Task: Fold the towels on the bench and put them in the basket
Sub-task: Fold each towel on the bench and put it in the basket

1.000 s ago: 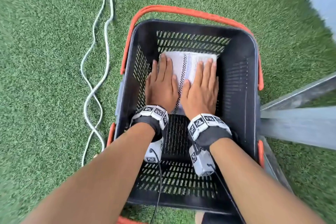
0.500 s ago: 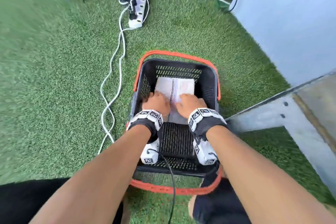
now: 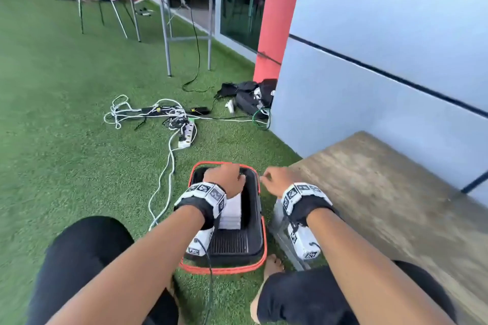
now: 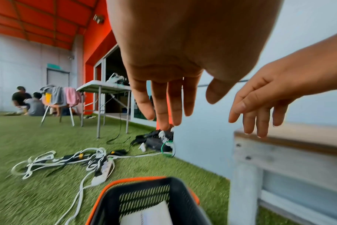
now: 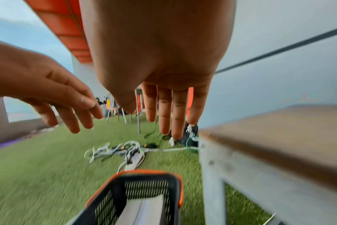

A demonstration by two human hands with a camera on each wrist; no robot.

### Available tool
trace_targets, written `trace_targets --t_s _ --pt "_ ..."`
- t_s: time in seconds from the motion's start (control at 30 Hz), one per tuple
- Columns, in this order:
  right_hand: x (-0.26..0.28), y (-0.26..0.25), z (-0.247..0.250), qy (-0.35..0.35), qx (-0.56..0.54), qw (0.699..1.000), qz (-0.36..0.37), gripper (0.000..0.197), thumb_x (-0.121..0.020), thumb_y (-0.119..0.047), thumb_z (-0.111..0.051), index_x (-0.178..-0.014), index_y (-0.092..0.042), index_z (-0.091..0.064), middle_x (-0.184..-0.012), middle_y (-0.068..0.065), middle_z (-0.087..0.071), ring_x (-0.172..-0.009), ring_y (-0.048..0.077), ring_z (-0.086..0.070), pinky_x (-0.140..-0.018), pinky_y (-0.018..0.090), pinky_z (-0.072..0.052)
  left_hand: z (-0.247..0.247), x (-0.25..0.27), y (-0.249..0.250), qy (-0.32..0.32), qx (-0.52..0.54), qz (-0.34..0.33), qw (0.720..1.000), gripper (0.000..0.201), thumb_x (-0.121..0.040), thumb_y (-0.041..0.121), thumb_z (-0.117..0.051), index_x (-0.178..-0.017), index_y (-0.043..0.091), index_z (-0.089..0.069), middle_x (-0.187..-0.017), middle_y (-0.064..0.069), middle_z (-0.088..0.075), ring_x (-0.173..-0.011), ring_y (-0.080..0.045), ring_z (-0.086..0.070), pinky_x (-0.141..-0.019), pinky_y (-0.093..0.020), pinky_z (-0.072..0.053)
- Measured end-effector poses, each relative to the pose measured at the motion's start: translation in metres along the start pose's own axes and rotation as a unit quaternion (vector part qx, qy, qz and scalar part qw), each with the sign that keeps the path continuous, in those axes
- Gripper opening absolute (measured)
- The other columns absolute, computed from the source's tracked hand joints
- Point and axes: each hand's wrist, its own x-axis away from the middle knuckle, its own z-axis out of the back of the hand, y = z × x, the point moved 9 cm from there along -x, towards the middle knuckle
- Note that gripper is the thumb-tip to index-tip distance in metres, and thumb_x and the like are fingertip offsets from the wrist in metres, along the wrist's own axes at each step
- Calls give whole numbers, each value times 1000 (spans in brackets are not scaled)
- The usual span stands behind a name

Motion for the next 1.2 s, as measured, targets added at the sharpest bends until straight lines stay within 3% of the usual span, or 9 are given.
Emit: trace_targets --t_s 0.17,0.33,0.43,0.57,0.8,0.9,0.97,1.07,1.2 --pt "81 45 65 46 -41 998 -25 31 -93 -41 -41 -107 -23 -63 -96 -4 -66 -70 14 -60 -61 28 -51 55 41 73 31 6 -67 997 40 -93 44 -35 -111 15 -56 -108 -8 -64 -95 -28 -63 -85 -39 -51" --pt "162 114 101 78 -32 989 -121 28 -89 -43 -46 -105 -26 -61 -105 -3 -64 -94 20 -62 -76 29 -49 74 64 166 49 0 -174 984 40 -92 45 -38 -116 18 -56 -112 -6 -64 -97 -26 -63 -87 -39 -50" --pt "208 163 112 103 -49 977 -178 25 -86 -45 -47 -96 -27 -62 -102 -2 -66 -94 20 -62 -83 35 -51 73 74 224 52 -16 -235 971 40 -93 45 -38 -119 19 -54 -118 -8 -61 -105 -28 -59 -84 -36 -45" --pt "283 227 116 125 -63 951 -275 29 -88 -38 -49 -94 -16 -67 -96 6 -69 -90 25 -64 -77 30 -50 59 93 309 28 -20 -327 944 41 -94 46 -37 -123 20 -52 -122 -5 -58 -109 -28 -57 -84 -34 -43" --pt "426 312 88 151 -110 879 -439 35 -78 -46 -42 -93 -24 -65 -103 1 -68 -100 23 -62 -90 36 -47 12 147 438 -20 6 -465 885 35 -92 43 -41 -114 21 -57 -119 -5 -61 -108 -26 -56 -84 -32 -42" --pt "486 340 60 130 -119 849 -498 31 -90 -39 -44 -106 -23 -65 -112 2 -65 -105 21 -59 -88 27 -43 -19 176 491 -47 -1 -523 851 35 -94 39 -41 -114 16 -58 -117 -7 -62 -108 -26 -56 -84 -30 -41" --pt "517 358 43 129 -125 829 -530 31 -91 -41 -46 -113 -24 -59 -119 1 -61 -110 21 -56 -89 30 -42 -37 189 515 -69 7 -536 841 34 -93 38 -42 -110 16 -60 -111 -7 -65 -102 -27 -59 -83 -31 -45" --pt "545 390 20 124 -139 815 -549 30 -89 -46 -47 -110 -26 -57 -114 -1 -61 -104 19 -57 -83 32 -43 -67 203 554 -96 11 -558 824 32 -93 38 -41 -105 17 -61 -102 -4 -67 -95 -25 -61 -75 -30 -45" --pt "546 425 11 124 -136 815 -550 23 -88 -42 -48 -105 -29 -59 -107 -3 -63 -102 19 -58 -82 32 -44 -97 194 591 -105 18 -543 833 34 -92 42 -41 -111 21 -59 -111 -4 -64 -99 -25 -61 -82 -37 -50"
